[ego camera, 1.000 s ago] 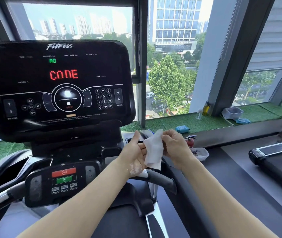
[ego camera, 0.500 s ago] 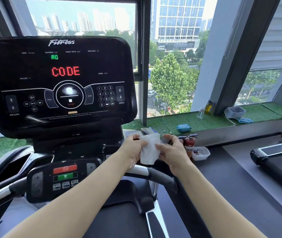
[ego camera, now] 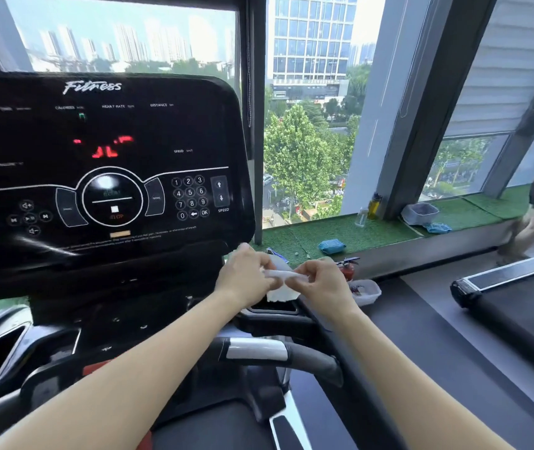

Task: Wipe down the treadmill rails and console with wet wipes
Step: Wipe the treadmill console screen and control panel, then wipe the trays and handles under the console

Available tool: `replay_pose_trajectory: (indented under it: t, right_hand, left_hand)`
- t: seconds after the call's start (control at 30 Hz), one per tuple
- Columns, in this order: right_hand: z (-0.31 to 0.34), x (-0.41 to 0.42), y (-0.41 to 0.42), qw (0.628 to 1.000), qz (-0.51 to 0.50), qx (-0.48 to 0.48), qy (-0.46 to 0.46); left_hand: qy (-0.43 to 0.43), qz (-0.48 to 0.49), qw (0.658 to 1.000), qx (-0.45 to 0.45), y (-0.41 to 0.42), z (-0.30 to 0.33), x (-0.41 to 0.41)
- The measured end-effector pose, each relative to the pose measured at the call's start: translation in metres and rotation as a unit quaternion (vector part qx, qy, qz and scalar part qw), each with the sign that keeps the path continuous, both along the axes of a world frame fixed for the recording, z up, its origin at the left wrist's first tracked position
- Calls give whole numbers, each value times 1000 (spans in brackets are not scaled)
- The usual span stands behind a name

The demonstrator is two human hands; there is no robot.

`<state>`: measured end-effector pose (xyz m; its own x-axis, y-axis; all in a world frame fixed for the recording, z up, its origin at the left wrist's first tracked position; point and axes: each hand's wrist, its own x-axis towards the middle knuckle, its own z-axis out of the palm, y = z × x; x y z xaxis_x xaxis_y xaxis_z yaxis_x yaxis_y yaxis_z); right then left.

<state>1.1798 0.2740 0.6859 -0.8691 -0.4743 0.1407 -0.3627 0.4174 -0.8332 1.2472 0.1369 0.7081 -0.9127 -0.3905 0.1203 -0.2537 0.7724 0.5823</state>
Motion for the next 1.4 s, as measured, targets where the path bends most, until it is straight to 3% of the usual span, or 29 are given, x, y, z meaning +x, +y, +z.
replay_pose_trajectory:
  t: [0.07, 0.23, 0.3, 0.4, 0.47, 0.57, 0.67, 0.83, 0.93, 1.0, 1.17, 1.27, 1.4]
  right_hand:
    - [5, -5, -3, 999, -7, -32, 11]
    - [-2, -6, -24, 984, 37, -168, -45]
    - [-13, -4, -39, 985, 41, -166, -25]
    - [-27, -1, -57, 985, 7, -170, 34]
    - [-36, 1, -65, 987, 7, -145, 70]
    - [-48, -4, -70, 988, 31, -97, 116]
    - [-56, -24, -79, 989, -12, -114, 89]
    - [-69, -53, -99, 963, 21, -223, -151]
    - [-75, -67, -101, 933, 41, -263, -241]
    - [-77, -79, -97, 938, 43, -241, -247]
    - [-102, -124, -81, 978, -38, -104, -176]
    - [-116, -142, -74, 988, -36, -32, -144]
    - [-133, -151, -81, 994, -7, 21, -111]
  left_hand:
    - [26, -27, 999, 13, -5, 1, -11]
    - [36, -12, 986, 165, -16, -3, -27]
    - [27, 13, 950, 312, -26, -10, -30]
    - [28, 20, 861, 508, -34, -13, -27]
    - [33, 29, 817, 574, -40, -16, -25]
    - [9, 45, 796, 604, -52, -20, -22]
    - [-21, 64, 825, 561, -63, -30, -28]
    - [-18, 119, 889, 442, -70, -52, -57]
    - [-12, 146, 895, 422, -65, -69, -75]
    - [0, 179, 900, 397, -60, -81, -89]
    - [-112, 164, 967, 157, -53, -98, -116]
    - [-150, 117, 979, 70, -59, -107, -132]
    - [-178, 141, 974, -22, -75, -128, -146]
